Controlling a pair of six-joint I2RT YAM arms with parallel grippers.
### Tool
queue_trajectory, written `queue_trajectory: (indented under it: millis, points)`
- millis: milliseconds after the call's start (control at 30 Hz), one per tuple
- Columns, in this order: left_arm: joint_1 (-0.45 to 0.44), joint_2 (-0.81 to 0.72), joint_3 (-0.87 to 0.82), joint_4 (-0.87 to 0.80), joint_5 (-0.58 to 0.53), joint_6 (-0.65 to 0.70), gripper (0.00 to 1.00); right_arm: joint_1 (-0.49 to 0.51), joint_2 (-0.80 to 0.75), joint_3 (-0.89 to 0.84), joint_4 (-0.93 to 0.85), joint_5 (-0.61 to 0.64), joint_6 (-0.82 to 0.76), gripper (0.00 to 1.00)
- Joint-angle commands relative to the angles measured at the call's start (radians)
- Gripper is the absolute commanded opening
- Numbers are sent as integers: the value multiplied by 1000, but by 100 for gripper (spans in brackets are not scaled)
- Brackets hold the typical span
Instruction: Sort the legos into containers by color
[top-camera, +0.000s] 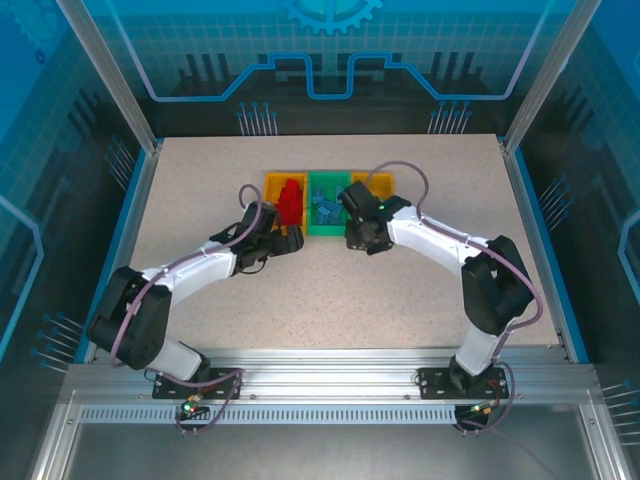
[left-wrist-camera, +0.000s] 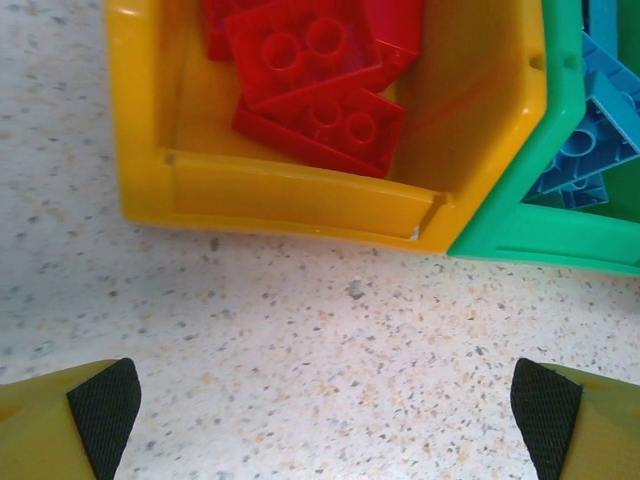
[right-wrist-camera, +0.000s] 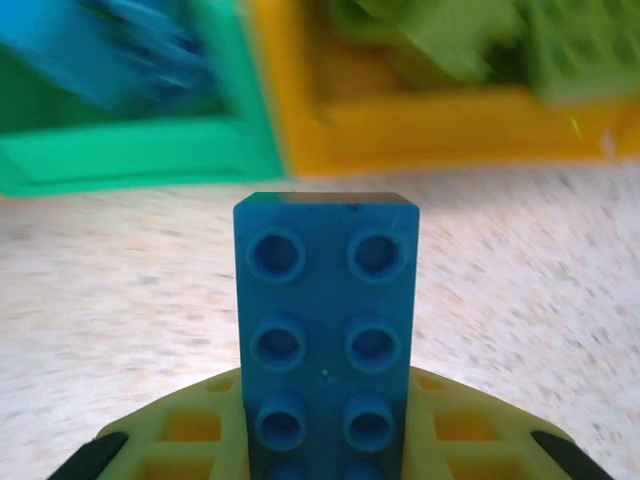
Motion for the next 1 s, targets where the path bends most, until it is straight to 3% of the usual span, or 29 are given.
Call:
queue_trajectory:
  millis: [0, 300, 400, 533, 600, 700, 833, 967]
  points:
    - [16, -50, -36, -45, -64, -20, 99, 0, 61, 142, 5, -38, -132, 22]
    - [65, -63, -46, -94, -89, -25, 99, -87, 371, 520, -24, -110, -239, 25]
    - [76, -70, -44, -111, -106, -12, 99, -102, 459, 653, -87, -130, -264, 42]
    - [89, -91, -40, -141, -153, 18, 99, -102, 416, 625, -61, -134, -277, 84]
    - [96, -102, -38, -159, -193, 44, 99, -99, 347, 556, -40, -115, -283, 98]
    - [107, -127, -39, -177, -300, 118, 99, -95, 169, 348, 34, 0, -372, 100]
    - [165, -167, -71, -127, -401, 252, 99, -141, -194, -158, 371, 238, -605, 100]
    - [235, -223, -173, 68, -392, 392, 99, -333, -477, -667, 804, 188, -806, 100]
